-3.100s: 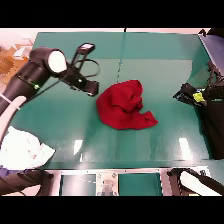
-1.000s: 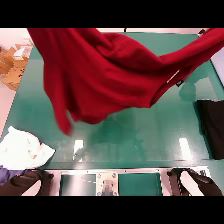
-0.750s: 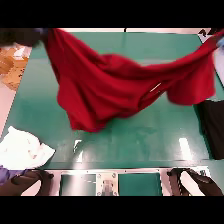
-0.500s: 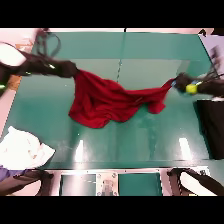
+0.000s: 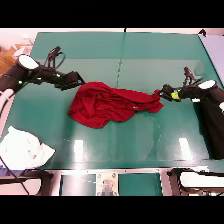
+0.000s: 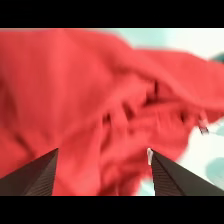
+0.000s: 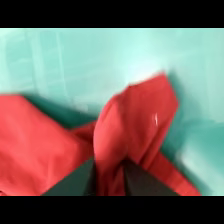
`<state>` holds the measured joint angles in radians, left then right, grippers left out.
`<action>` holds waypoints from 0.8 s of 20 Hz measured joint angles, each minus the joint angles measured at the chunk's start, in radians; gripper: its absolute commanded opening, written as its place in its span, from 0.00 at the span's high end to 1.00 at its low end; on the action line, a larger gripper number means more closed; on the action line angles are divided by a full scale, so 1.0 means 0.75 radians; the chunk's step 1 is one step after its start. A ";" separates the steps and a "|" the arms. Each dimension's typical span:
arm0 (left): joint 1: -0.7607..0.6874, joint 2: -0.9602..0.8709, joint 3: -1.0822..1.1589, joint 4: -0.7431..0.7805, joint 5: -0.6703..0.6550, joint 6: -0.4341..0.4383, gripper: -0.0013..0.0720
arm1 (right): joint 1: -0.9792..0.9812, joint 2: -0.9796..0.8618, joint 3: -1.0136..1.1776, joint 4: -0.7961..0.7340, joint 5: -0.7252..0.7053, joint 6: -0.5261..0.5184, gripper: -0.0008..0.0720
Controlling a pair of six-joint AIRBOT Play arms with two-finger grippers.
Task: Fold the shirts.
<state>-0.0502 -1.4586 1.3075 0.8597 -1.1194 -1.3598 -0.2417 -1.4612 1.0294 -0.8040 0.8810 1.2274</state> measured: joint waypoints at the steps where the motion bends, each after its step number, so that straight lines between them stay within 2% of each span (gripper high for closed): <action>1: 0.020 0.016 -0.004 0.022 -0.093 -0.040 0.11 | -0.009 -0.008 0.032 -0.005 0.025 -0.002 0.56; 4: 0.008 0.113 -0.123 0.094 -0.266 -0.162 0.11 | -0.039 -0.020 0.100 -0.042 0.086 -0.009 0.56; 7: -0.095 0.231 -0.360 0.123 -0.235 -0.264 0.11 | -0.076 -0.025 0.127 -0.081 0.121 -0.011 0.56; 8: -0.150 0.257 -0.451 0.121 -0.168 -0.295 0.11 | -0.087 -0.026 0.131 -0.087 0.126 -0.012 0.55; 10: -0.279 0.283 -0.612 0.066 -0.014 -0.334 0.11 | -0.106 -0.027 0.137 -0.102 0.134 -0.012 0.48; 16: -0.584 0.223 -0.842 -0.125 0.561 -0.397 0.11 | -0.105 -0.027 0.140 -0.116 0.146 -0.013 0.48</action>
<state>-0.4881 -1.2911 0.6762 0.7658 -0.6987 -1.6573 -0.3202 -1.4815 1.1343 -0.8909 0.9909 1.2175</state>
